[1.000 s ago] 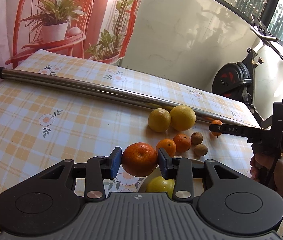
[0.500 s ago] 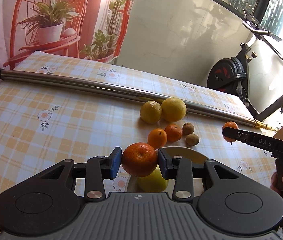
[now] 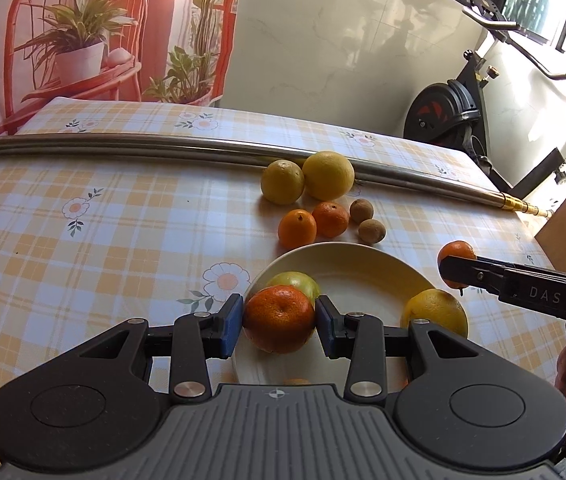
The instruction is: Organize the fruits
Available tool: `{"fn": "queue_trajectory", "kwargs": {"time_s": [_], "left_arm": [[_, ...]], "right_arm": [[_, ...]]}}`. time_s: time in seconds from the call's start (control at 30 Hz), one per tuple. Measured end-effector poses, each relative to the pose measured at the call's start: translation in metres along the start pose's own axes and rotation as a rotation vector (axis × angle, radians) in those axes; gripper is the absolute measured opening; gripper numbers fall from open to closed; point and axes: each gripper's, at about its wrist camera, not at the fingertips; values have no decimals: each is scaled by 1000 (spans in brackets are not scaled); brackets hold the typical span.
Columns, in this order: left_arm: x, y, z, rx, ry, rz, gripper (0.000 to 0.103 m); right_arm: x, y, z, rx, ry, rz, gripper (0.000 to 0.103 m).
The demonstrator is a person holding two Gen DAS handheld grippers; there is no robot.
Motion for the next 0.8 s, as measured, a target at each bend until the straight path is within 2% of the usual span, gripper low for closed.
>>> {"fn": "queue_trajectory", "kwargs": {"time_s": [0.37,0.8], "left_arm": [[7,-8,-4,-20,8,-52,41],[6,-12,-13,-47,16,-53,41]], "right_arm": [[-2,2,-7,-13,-2,16,32],[-16,7,-29,-66,10,77,32]]}}
Point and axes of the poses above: each gripper's, at about its wrist camera, not at the fingertips, and z roughly against the way its jaws point, x to its right, y to its top, and after that the axes turned 4 degrees about -z, right-handed
